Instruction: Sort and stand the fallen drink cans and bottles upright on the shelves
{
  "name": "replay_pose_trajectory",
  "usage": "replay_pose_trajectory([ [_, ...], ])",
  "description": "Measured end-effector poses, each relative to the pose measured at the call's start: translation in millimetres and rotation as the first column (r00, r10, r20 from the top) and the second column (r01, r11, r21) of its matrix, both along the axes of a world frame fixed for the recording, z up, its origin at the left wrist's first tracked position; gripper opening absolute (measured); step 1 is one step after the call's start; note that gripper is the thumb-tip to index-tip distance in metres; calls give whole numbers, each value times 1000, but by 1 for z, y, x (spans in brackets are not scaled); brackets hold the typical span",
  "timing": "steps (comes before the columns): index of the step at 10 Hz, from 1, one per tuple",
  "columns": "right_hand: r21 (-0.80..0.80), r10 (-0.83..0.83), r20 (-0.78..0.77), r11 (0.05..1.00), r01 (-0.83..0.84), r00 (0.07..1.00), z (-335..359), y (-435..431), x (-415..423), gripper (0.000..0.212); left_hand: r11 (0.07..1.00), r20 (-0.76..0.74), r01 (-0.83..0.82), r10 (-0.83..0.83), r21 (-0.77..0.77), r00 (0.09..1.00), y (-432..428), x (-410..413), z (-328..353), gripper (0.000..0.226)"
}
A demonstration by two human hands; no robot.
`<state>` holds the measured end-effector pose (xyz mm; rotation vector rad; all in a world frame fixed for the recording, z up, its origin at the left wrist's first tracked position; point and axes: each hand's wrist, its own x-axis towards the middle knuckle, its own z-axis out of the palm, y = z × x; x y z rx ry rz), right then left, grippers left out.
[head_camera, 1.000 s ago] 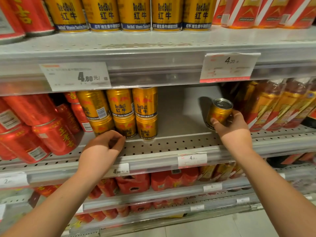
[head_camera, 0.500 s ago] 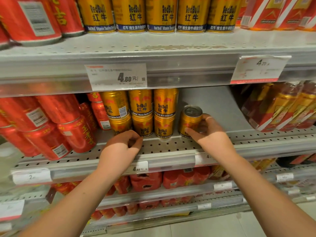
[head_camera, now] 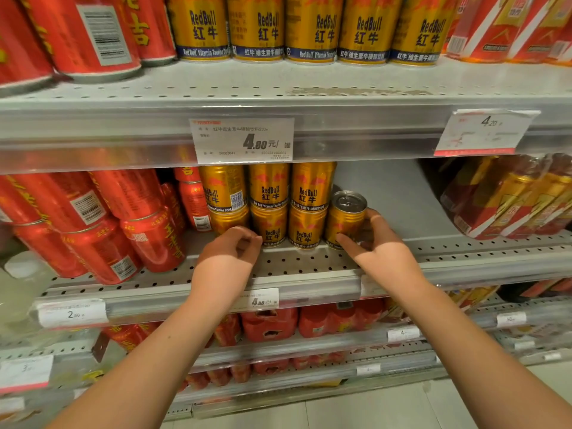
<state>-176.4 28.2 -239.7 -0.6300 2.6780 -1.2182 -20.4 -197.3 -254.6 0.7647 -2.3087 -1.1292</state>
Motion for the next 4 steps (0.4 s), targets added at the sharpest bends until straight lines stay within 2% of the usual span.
replay_pose_trajectory([
  [1,160,-10,-104,987,26,995,-1,10,9,69,1000,27,7,-6,-29,1000,3,2,4,13],
  [2,214,15,-138,977,15,990,0,18,19,64,999,53,26,-24,-31,998,8,8,10,12],
  [3,209,4,-194,977,38,981,19,30,25,54,998,36,61,-60,-21,998,16,21,23,5],
  [4,91,-6,-260,995,31,965,44,48,45,44,988,-68,126,-133,-89,989,29,47,43,9],
])
